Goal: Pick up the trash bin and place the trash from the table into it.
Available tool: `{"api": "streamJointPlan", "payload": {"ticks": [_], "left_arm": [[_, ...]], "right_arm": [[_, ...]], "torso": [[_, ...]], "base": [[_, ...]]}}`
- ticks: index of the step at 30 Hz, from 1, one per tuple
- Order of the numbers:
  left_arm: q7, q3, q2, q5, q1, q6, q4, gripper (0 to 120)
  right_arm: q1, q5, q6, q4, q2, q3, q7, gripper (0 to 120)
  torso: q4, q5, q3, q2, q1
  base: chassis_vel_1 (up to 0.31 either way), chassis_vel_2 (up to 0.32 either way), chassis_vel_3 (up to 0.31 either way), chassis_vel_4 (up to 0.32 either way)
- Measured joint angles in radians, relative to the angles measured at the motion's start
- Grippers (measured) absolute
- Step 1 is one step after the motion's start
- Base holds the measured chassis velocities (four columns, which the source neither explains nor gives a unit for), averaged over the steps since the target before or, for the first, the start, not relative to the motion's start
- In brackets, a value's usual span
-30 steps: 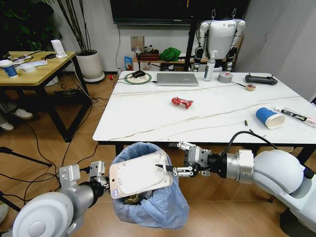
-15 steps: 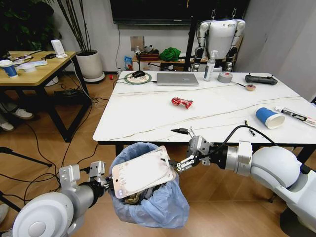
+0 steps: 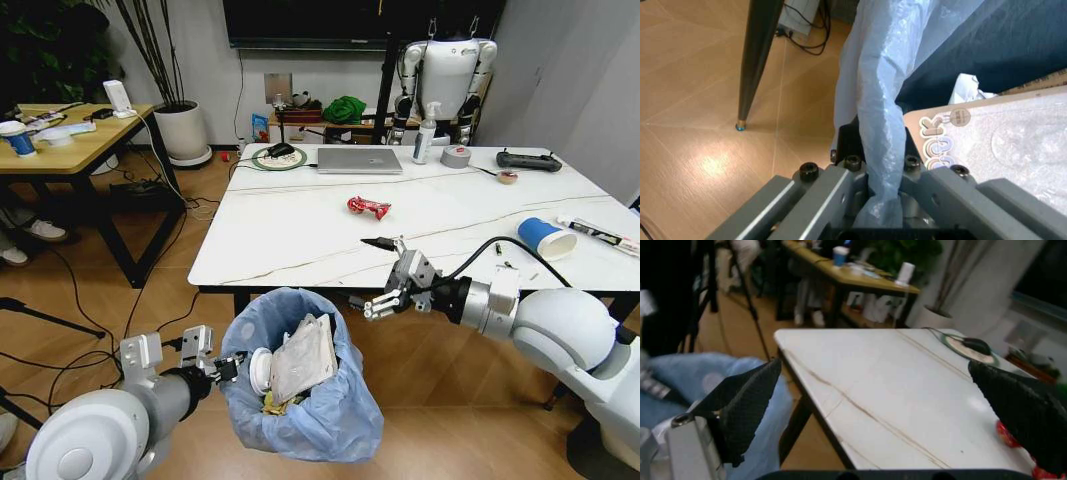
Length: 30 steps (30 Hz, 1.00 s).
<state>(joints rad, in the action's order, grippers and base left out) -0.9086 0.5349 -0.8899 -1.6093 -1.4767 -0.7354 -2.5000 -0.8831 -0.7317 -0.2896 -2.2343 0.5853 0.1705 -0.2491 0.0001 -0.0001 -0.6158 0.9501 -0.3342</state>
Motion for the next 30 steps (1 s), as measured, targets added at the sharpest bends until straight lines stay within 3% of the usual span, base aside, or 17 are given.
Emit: {"api": "streamJointPlan", "payload": {"ticks": [1, 6, 13, 19, 30], "left_arm": [[0.000, 0.000, 0.000, 0.000, 0.000, 0.000, 0.000, 0], [0.000, -0.001, -0.001, 0.006, -0.007, 0.000, 0.000, 0], [0.000, -0.005, 0.002, 0.013, -0.008, 0.000, 0.000, 0], [0.000, -0.003, 0.006, 0.015, -0.024, 0.000, 0.000, 0], [0.002, -0.009, 0.019, 0.013, -0.018, 0.000, 0.000, 0]], "right_arm": [[0.000, 0.000, 0.000, 0.000, 0.000, 0.000, 0.000, 100], [0.008, -0.224, -0.072, -0.027, 0.093, -0.010, 0.369, 100], [0.008, -0.271, -0.107, 0.019, 0.179, 0.014, 0.585, 100], [0.081, -0.268, -0.117, 0.152, 0.253, 0.012, 0.710, 100], [0.263, -0.305, -0.162, 0.368, 0.344, -0.055, 0.765, 100]], "torso": [[0.0000, 0.0000, 0.000, 0.000, 0.000], [0.0002, 0.0001, 0.000, 0.000, 0.000], [-0.0001, 0.0002, 0.000, 0.000, 0.000], [0.0001, 0.0001, 0.000, 0.000, 0.000], [0.0002, 0.0000, 0.000, 0.000, 0.000]], "base": [[0.000, 0.000, 0.000, 0.000], [0.000, 0.000, 0.000, 0.000], [0.000, 0.000, 0.000, 0.000], [0.000, 0.000, 0.000, 0.000], [0.000, 0.000, 0.000, 0.000]]}}
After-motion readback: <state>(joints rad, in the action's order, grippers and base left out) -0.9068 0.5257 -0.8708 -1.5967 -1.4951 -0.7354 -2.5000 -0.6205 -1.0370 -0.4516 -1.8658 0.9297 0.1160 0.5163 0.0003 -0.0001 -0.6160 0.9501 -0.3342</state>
